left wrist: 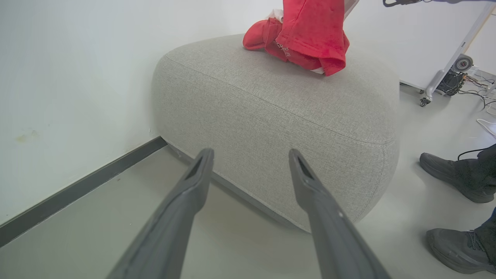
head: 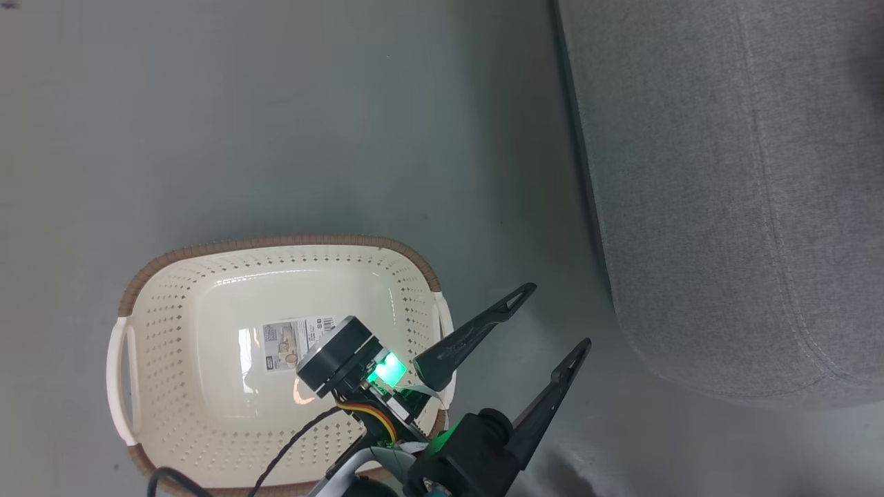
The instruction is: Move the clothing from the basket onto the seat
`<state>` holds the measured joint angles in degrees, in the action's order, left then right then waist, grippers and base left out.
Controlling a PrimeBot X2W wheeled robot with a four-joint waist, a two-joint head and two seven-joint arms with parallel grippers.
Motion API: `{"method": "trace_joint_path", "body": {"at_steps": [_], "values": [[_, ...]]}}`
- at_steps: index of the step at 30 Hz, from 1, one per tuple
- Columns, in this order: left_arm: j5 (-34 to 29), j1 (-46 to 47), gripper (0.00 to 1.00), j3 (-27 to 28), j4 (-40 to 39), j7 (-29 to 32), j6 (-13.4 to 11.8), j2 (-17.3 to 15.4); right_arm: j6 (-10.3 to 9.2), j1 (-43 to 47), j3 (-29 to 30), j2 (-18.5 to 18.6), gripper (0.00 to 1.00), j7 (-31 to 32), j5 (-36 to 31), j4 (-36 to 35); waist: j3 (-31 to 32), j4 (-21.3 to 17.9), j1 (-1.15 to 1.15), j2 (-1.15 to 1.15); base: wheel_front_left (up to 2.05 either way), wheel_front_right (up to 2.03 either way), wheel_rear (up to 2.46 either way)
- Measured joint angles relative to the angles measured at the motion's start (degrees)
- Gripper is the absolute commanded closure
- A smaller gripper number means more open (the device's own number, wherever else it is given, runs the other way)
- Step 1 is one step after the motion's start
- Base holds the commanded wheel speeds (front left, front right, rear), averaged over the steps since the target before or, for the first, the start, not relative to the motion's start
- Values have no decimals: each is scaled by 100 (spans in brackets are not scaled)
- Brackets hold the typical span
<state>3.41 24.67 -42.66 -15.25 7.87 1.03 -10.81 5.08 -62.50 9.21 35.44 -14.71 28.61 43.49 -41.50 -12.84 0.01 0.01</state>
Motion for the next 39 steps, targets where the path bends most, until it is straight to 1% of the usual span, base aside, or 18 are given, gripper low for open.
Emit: {"method": "trace_joint_path", "body": {"at_steps": [5,7,16,17,18,19,20,28,32,39], "values": [[-9,52,0,-2,70,-59,1,4,5,-201,-131,-27,100,0,-42,363,-161,102,0,0,0,0,0],[-9,96,0,12,112,-76,1,5,37,-287,-180,-57,100,-1,-43,521,-200,133,0,0,0,0,0],[-10,101,0,18,230,-202,0,37,74,-530,-265,-66,100,-1,-94,951,-240,185,0,0,0,0,0],[-10,101,0,20,268,-219,0,40,75,-541,-275,-67,63,-1,-102,1010,-228,189,0,0,0,0,0],[-10,101,0,21,303,-253,0,40,81,-542,-278,-67,28,-1,-127,1067,-215,193,-1,-1,0,0,0],[-9,101,0,22,311,-253,0,40,98,-542,-279,-67,2,-1,-148,1102,-201,196,-1,-1,0,0,0],[-9,101,0,24,327,-279,0,48,98,-542,-286,-67,0,-1,-152,1134,-189,198,-1,-1,0,0,0],[40,101,0,54,541,-454,4,88,105,-517,-380,-110,0,0,-302,1418,19,194,-1,-1,0,0,0],[56,101,0,88,666,-594,4,107,107,-444,-402,-233,0,-1,-338,1550,186,185,-1,-1,0,0,0],[231,92,0,94,945,-827,2,215,131,62,-388,-327,0,0,-346,1813,572,161,-1,-1,0,0,0]]}}
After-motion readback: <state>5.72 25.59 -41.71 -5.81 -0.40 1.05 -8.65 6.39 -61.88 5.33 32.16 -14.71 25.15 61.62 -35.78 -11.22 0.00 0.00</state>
